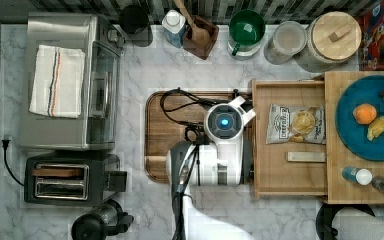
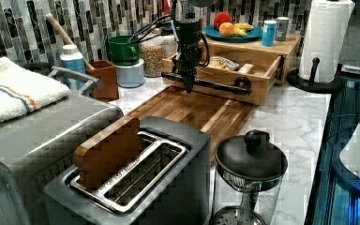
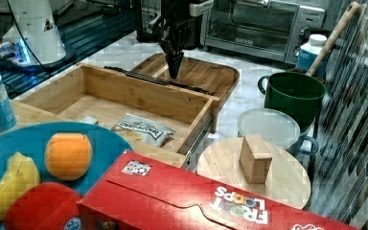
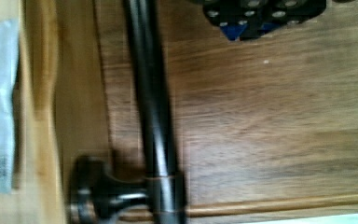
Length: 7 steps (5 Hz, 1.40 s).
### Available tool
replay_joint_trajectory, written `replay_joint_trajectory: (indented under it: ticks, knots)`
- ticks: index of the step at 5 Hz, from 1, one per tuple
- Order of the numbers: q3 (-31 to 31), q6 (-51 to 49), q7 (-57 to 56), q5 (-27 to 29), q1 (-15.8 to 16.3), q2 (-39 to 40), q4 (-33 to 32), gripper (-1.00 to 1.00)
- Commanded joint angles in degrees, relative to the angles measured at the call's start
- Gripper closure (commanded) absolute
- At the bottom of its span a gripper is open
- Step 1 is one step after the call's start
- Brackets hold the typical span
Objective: Close the drawer.
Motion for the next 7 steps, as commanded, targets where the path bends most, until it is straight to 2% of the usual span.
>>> replay_joint_trajectory:
  ticks: [1,6,7]
  knots:
    - [-2.2,2.9,-14.6,-1.2,-4.4,0.9,3.2,1.0]
    - [-9.9,9.1,-31.5,-3.3,-13.9,3.7,6.8,1.0]
    - [-11.3,8.4,-37.7,-0.2,-15.5,6.2,9.9,1.0]
